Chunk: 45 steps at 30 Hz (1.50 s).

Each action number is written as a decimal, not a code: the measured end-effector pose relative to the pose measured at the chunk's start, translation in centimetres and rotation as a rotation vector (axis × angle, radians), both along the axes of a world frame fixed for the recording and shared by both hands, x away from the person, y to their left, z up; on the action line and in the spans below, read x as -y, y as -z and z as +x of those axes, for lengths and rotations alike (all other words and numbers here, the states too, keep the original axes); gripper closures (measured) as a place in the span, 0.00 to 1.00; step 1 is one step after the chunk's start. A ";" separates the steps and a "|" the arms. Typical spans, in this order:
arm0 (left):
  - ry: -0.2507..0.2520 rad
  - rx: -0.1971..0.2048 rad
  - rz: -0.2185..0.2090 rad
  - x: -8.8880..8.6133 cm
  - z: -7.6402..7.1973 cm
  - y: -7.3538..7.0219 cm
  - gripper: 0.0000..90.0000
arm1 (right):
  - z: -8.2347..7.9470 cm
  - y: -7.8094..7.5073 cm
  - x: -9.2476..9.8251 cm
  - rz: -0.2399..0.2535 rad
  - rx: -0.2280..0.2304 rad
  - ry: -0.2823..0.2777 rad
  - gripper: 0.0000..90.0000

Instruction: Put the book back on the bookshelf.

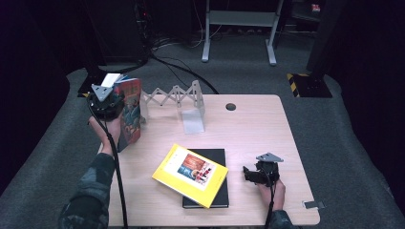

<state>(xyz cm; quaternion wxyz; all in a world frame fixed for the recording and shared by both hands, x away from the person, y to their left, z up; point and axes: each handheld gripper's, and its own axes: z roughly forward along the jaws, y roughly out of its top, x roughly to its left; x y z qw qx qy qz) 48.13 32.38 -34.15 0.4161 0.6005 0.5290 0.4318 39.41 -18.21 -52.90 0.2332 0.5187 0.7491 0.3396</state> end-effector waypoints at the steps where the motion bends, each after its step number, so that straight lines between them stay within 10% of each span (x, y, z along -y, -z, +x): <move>1: 0.006 -0.002 0.003 0.0 -0.2 0.0 0.83 | 0.0 0.0 0.0 -0.002 -0.005 -0.001 0.19; 23: 0.145 -0.166 -0.020 -1.8 -7.5 1.0 0.81 | 0.0 0.0 0.0 -0.003 -0.003 -0.001 0.19; 28: 0.166 -0.187 0.038 -1.3 -8.7 2.0 0.78 | -0.1 0.0 0.0 -0.003 -0.003 -0.001 0.19; 31: 0.140 -0.156 0.091 -0.7 -9.1 2.0 0.79 | -0.1 0.0 0.0 -0.003 -0.004 0.001 0.19; 40: -0.014 -0.082 0.061 -2.5 -9.6 2.3 0.81 | -0.1 0.0 0.0 -0.003 -0.003 -0.001 0.19; 45: -0.014 -0.108 0.033 -4.3 -10.0 2.3 0.79 | -0.1 0.0 0.0 -0.004 -0.003 -0.001 0.19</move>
